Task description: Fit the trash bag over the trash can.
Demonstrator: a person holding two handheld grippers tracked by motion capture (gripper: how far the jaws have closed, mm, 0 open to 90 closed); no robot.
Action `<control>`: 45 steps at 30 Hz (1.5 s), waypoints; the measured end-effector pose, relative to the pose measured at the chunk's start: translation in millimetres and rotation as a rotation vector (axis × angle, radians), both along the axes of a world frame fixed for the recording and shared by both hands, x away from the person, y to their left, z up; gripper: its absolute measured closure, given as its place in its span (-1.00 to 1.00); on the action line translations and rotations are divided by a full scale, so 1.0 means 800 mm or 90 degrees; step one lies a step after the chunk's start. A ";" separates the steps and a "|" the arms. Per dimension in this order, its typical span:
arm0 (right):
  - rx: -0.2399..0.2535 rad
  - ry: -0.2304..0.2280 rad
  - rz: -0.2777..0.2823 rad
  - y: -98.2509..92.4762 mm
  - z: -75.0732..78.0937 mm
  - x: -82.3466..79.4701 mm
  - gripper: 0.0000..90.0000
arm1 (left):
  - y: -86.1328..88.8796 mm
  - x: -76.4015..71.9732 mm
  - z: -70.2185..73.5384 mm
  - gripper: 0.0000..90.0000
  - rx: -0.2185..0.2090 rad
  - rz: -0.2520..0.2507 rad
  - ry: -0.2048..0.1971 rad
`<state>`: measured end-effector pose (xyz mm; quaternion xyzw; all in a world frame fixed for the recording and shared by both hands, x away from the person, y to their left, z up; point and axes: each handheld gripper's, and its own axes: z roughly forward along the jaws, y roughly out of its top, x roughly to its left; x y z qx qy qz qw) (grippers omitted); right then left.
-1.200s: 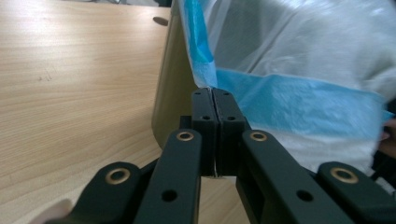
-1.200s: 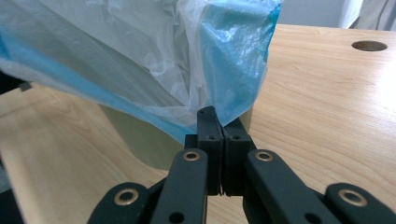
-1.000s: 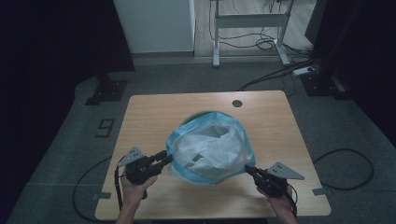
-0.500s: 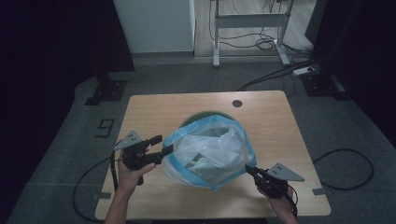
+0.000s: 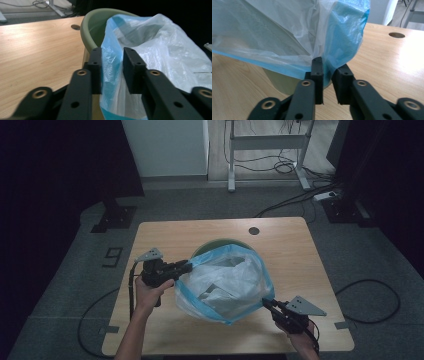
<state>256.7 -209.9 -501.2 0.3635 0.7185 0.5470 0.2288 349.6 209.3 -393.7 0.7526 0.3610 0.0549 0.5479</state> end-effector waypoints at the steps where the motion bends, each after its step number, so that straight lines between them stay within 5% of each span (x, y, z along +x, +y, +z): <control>1: 0.002 -0.006 0.003 -0.001 0.002 -0.001 0.59 | 0.002 -0.001 0.000 0.67 -0.004 0.000 -0.004; 4: 0.011 -0.024 -0.003 -0.004 0.013 -0.005 0.22 | 0.004 -0.003 0.001 0.87 -0.007 0.000 -0.016; 10: 0.051 -0.040 -0.041 -0.022 0.034 -0.012 -0.14 | 0.003 -0.009 -0.001 0.98 -0.006 0.014 -0.050; 17: 0.101 -0.066 -0.041 -0.030 0.072 -0.001 -0.18 | 0.007 -0.007 0.005 0.98 -0.031 0.015 -0.057; 25: 0.060 -0.069 -0.005 0.019 0.129 0.046 -0.19 | 0.003 -0.007 0.013 0.98 -0.036 0.014 -0.074; 28: 0.034 -0.068 0.014 0.039 0.142 0.067 -0.11 | 0.002 -0.004 0.013 0.98 -0.041 0.007 -0.072; 30: -0.011 -0.065 0.024 0.052 0.147 0.080 -0.01 | 0.001 -0.003 0.012 0.99 -0.037 0.008 -0.074; 35: -0.062 -0.036 0.002 0.065 0.145 0.100 0.79 | 0.002 0.000 0.011 1.00 -0.043 0.015 -0.084; 37: -0.068 -0.029 -0.010 0.062 0.143 0.105 0.95 | 0.003 0.002 0.010 1.00 -0.048 0.017 -0.085; 45: -0.038 -0.066 -0.054 0.040 0.140 0.110 0.97 | 0.004 0.011 0.009 1.00 -0.053 0.048 -0.083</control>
